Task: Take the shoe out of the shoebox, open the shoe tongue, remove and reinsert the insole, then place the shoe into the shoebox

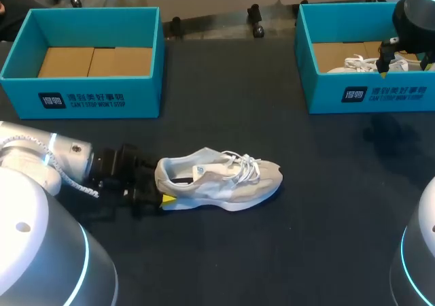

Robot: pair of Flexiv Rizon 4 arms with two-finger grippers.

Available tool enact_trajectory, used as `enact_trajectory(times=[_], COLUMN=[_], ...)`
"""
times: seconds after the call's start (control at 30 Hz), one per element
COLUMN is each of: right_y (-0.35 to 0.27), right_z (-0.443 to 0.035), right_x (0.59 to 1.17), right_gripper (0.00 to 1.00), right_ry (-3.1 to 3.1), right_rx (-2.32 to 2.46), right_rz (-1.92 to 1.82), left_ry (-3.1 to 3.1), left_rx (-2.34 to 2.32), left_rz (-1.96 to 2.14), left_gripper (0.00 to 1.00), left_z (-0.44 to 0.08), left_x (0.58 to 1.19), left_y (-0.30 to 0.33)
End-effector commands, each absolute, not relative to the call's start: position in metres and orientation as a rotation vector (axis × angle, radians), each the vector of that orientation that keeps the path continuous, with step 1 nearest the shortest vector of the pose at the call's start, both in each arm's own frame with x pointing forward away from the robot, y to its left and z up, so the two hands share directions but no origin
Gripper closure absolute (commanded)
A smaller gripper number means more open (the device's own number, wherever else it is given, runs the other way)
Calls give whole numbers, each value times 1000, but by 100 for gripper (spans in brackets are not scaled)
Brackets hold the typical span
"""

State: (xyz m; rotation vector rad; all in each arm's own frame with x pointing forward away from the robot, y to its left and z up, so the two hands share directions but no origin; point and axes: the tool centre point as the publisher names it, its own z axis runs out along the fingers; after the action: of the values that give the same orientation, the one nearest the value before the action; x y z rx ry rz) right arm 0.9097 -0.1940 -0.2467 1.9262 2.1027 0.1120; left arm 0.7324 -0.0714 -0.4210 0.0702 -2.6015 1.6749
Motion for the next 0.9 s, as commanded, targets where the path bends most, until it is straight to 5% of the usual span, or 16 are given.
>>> enact_trajectory(times=[0.03, 0.9], right_y=[-190, -54], right_z=[-243, -217], right_x=[909, 883], right_gripper=[0, 0], right_ry=[2089, 2031], right_rx=[1931, 2048], right_rz=[124, 84], left_ry=[-2604, -2604], left_rx=[71, 71], left_rz=[1670, 1670], left_gripper=[100, 100], left_z=[-425, -425], left_x=[737, 737], left_y=[-71, -71])
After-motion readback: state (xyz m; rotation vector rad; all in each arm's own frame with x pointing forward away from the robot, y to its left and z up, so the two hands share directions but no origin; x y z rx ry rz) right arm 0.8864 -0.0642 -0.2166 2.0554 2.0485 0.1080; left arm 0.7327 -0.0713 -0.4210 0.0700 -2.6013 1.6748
